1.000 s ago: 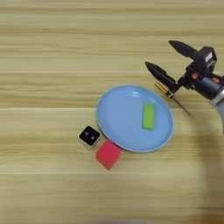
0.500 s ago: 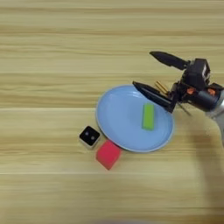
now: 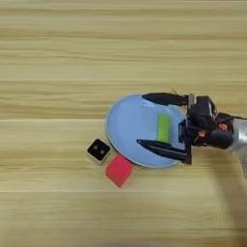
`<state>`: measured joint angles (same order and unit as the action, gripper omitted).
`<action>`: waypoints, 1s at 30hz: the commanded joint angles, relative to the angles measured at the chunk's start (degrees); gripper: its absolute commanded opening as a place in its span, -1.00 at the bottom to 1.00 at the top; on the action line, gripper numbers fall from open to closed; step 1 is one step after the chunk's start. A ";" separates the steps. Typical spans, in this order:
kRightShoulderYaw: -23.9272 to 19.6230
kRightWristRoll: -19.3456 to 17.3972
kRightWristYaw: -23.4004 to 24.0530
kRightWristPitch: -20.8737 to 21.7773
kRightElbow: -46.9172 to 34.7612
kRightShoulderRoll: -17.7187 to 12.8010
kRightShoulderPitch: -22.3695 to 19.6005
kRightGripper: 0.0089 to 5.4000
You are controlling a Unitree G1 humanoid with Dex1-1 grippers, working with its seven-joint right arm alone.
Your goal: Move the objects on the table
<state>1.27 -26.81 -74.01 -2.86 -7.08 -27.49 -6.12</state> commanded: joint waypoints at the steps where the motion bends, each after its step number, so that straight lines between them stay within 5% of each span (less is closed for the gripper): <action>1: 1.41 1.49 -0.20 0.91 -2.45 -2.49 -2.43 0.99; 12: 7.72 6.27 -1.03 0.60 -0.82 -1.89 -3.32 0.99; 30: 14.73 18.41 0.46 11.52 7.16 -0.79 -6.16 0.99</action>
<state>16.61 -9.22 -75.86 6.18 1.03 -27.88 -8.61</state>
